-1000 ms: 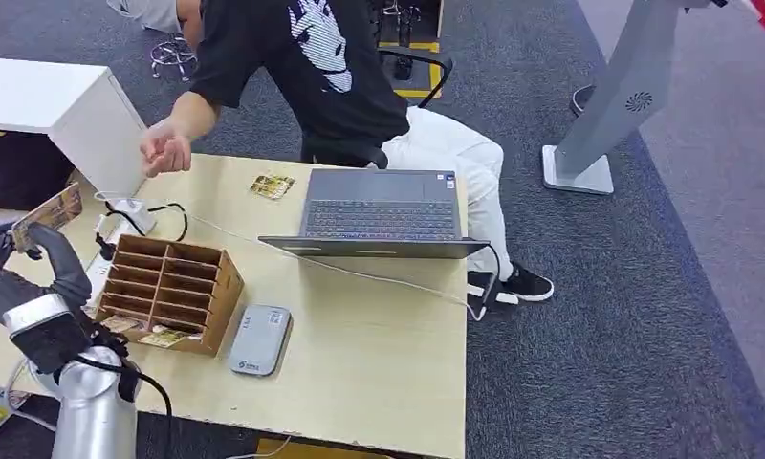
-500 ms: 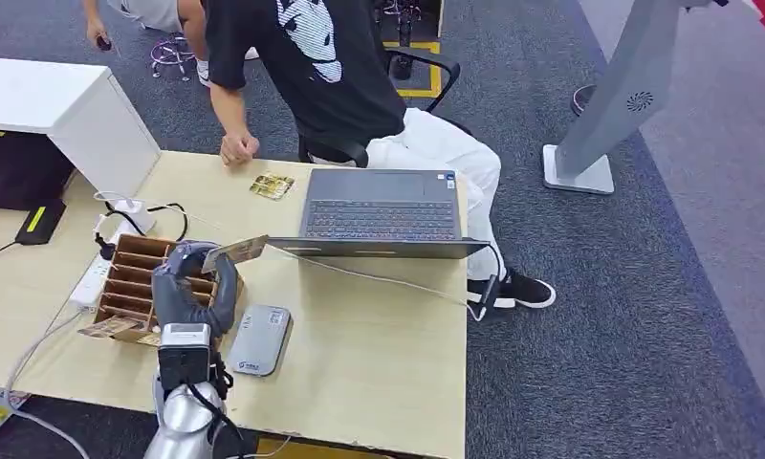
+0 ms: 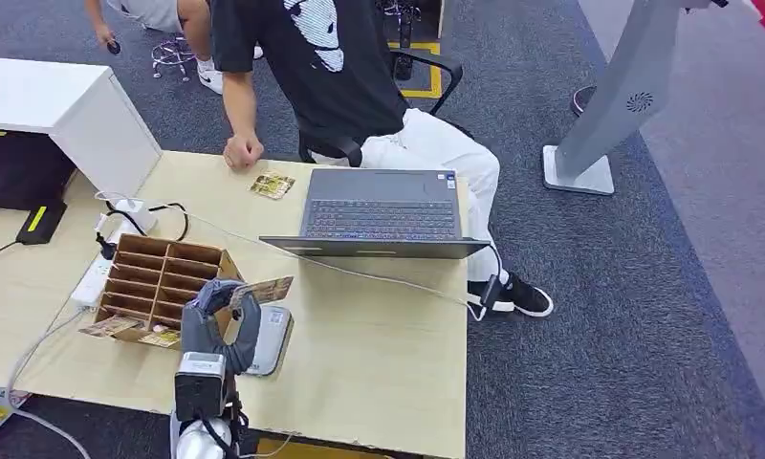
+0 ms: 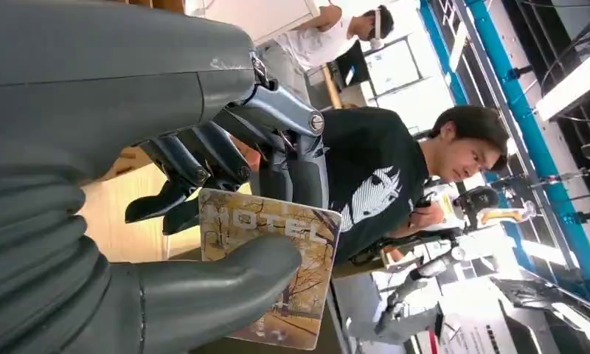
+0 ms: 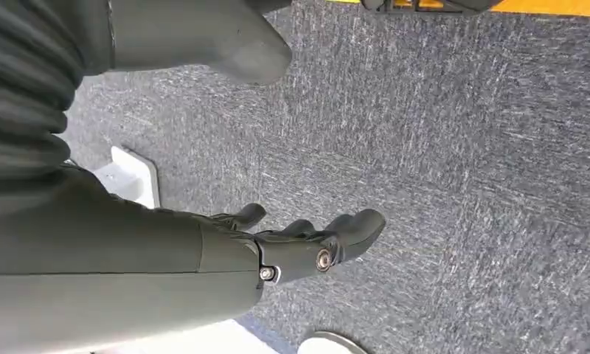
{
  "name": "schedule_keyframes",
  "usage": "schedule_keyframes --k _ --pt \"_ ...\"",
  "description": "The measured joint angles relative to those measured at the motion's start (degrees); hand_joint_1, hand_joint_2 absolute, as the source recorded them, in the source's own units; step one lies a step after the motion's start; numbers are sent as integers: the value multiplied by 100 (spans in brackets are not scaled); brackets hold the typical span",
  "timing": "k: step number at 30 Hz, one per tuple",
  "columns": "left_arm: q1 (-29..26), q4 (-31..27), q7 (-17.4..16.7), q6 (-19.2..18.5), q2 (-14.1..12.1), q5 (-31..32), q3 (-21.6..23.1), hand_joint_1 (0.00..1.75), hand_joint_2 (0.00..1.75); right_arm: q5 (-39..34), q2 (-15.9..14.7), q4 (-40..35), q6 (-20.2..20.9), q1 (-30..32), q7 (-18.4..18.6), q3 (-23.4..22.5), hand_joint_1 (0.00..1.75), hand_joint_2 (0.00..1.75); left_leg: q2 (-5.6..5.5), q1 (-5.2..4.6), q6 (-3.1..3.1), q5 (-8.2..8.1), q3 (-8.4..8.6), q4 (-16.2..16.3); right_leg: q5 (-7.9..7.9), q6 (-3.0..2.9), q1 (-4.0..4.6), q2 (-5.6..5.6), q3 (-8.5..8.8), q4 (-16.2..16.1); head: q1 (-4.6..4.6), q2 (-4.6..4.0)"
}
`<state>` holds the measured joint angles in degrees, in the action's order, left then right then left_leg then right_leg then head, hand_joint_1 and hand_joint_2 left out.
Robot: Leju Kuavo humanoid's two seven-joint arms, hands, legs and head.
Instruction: Pass the card to the sensor for recognition and then transmit it.
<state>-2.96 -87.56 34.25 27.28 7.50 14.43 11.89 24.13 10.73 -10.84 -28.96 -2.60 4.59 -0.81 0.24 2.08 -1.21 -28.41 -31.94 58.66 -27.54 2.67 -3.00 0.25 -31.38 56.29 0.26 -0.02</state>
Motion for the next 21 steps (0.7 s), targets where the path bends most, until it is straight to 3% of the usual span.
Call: schedule_keyframes --k 5,10,15,21 --pt "-313 -144 -48 453 -13 247 -116 175 175 -92 2 0 -46 25 -22 -92 0 175 -1 0 0 0 0 0 -1 0 0 0 0 0 0 0" --pt "-692 -422 -696 1215 -42 1625 -624 175 175 -90 2 2 -87 64 -20 -179 0 175 -2 1 -2 -3 -3 -1 -5 0 1 -2 -2 0 0 0" --pt "-856 -485 -1240 1215 -42 2330 -1275 175 175 -39 2 2 -92 82 -24 -225 0 175 -2 1 -1 -3 -3 -1 -4 1 0 -2 -1 0 0 0" --pt "-889 -435 -1353 1198 -33 2439 -1631 175 175 22 4 2 -90 98 -57 -247 0 175 -4 1 0 -2 -1 -1 -3 2 0 -5 2 0 0 0"
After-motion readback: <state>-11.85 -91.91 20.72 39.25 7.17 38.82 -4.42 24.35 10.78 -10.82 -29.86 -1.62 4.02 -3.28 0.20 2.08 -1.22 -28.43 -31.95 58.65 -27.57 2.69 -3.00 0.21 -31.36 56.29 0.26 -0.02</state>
